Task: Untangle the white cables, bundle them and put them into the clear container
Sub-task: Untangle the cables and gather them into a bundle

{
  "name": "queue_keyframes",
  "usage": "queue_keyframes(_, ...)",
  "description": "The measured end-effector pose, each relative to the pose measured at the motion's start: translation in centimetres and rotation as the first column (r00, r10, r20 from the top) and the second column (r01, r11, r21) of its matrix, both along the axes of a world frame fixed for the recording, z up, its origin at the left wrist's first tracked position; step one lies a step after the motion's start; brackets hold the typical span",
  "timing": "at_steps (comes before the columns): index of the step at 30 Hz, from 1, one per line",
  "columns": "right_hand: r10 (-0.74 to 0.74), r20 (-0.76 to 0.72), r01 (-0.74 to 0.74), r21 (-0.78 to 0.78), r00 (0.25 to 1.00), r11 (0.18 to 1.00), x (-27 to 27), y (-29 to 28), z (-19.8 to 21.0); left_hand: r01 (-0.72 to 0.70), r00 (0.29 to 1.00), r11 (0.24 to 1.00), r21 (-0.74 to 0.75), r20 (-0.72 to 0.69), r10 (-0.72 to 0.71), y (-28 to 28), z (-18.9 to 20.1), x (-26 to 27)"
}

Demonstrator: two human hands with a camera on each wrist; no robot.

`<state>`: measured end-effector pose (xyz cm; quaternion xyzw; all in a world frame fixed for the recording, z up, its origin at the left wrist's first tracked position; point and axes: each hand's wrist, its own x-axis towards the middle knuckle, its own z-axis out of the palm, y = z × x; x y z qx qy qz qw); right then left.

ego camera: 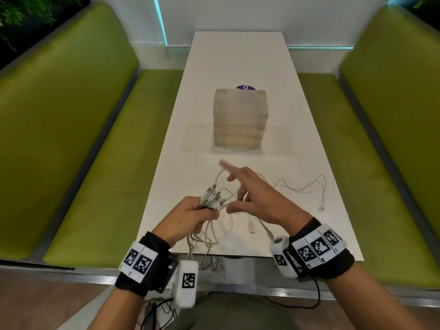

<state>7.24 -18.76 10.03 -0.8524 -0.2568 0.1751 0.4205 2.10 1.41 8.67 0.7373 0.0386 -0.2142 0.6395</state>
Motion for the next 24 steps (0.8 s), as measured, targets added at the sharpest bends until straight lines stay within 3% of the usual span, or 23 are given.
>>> queue_keyframes(2, 0.051, -0.013, -0.051, -0.066, 0.999, 0.996, -0.2, -0.4, -0.6, 0.062, 0.996, 0.997, -0.038, -0.06, -0.064, 0.3, 0.0, -0.2)
queue_keyframes(5, 0.088, 0.029, -0.087, -0.01, 0.996, 0.996, -0.9, -0.3, -1.6, 0.117, 0.992, 0.992, -0.036, -0.048, -0.119, 0.3, 0.1, -0.6)
queue_keyframes(8, 0.039, -0.005, -0.038, 0.072, 0.999, 0.997, -1.6, -0.5, -2.1, -0.027, 0.998, 0.994, -0.107, 0.047, 0.032, 0.5, -0.1, -0.8)
queue_keyframes(10, 0.022, -0.069, -0.022, 0.005, 0.997, 1.0, -2.3, -0.7, -2.6, -0.178, 0.976, 0.97, -0.165, 0.1, 0.195, 0.9, -0.2, -0.6)
queue_keyframes(13, 0.128, 0.059, -0.117, -0.157, 0.99, 0.981, -3.8, -0.8, -4.5, -0.324, 0.921, 0.907, -0.269, 0.129, 0.368, 1.2, -0.2, -0.5)
queue_keyframes(17, 0.209, 0.165, -0.147, -0.325, 0.964, 0.934, -5.9, -1.1, -8.0, -0.397, 0.88, 0.851, -0.342, 0.122, 0.46, 1.3, 0.2, -0.4)
queue_keyframes(20, 0.119, 0.106, -0.068, -0.394, 0.987, 0.916, -6.9, -1.0, -10.1, -0.413, 0.868, 0.842, -0.348, 0.13, 0.479, 1.2, 0.3, -0.4)
queue_keyframes(24, 0.124, 0.035, -0.09, -0.511, 0.992, 0.855, -8.0, -1.5, -11.8, -0.49, 0.81, 0.771, -0.407, 0.113, 0.575, 1.6, 0.4, -0.5)
